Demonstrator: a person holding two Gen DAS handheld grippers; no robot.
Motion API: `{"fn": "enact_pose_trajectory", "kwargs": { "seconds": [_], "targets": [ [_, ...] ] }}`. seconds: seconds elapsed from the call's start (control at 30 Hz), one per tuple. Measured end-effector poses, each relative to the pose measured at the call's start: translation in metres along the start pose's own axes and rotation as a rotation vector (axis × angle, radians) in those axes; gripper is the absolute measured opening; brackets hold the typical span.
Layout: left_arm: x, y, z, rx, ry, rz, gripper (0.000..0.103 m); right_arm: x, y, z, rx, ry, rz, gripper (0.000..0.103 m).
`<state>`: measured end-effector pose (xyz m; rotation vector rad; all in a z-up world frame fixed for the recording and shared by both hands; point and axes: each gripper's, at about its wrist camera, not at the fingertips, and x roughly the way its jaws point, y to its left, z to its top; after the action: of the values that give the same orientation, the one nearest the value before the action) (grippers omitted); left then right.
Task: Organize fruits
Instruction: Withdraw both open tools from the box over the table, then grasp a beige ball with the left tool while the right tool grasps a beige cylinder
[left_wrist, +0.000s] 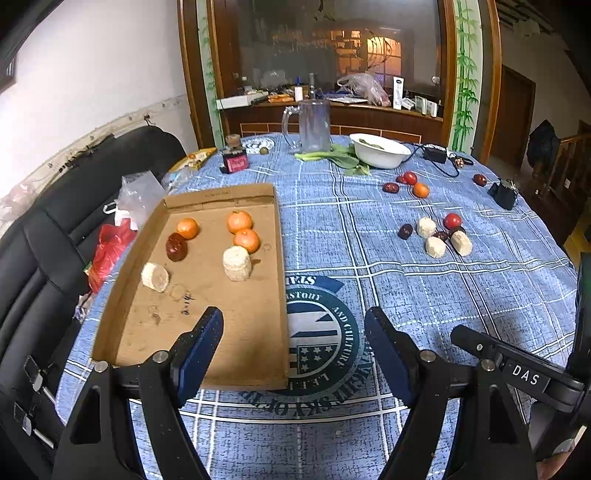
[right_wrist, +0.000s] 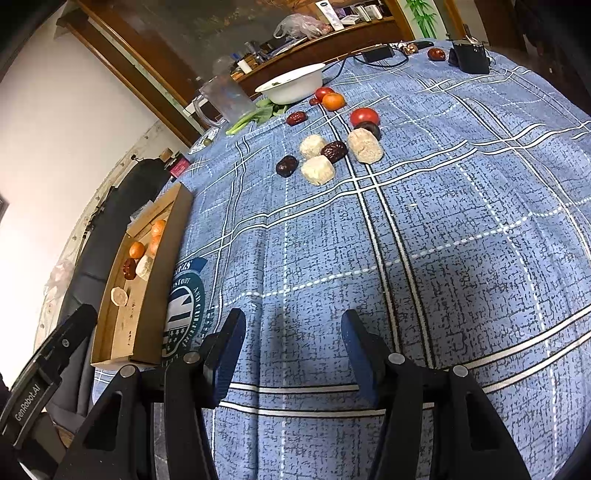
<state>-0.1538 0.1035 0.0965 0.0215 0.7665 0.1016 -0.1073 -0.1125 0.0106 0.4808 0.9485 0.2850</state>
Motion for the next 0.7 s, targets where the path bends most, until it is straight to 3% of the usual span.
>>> {"fn": "enact_pose_trajectory", "kwargs": {
  "seconds": [0.3,0.5,0.6,0.7],
  "targets": [
    [0.023,-0.002,0.003,-0.027,0.041,-0.074,0.078,-0.012,-0.024,0.031,0.025,-0.037,-0.047,0.058],
    [0.044,-0.009,0.01,-0.031,0.069,-0.132,0.078,-0.003,-0.035,0.083,-0.068,-0.046,-0.198,0.058],
    [0.054,-0.02,0.019,-0.014,0.089,-0.203,0.078,0.013,-0.04,0.105,-0.106,-0.041,-0.245,0.057],
    [0.066,-0.031,0.03,-0.01,0.119,-0.278,0.078,0.029,-0.042,0.121,-0.114,-0.027,-0.235,0.057]
  ]
}}
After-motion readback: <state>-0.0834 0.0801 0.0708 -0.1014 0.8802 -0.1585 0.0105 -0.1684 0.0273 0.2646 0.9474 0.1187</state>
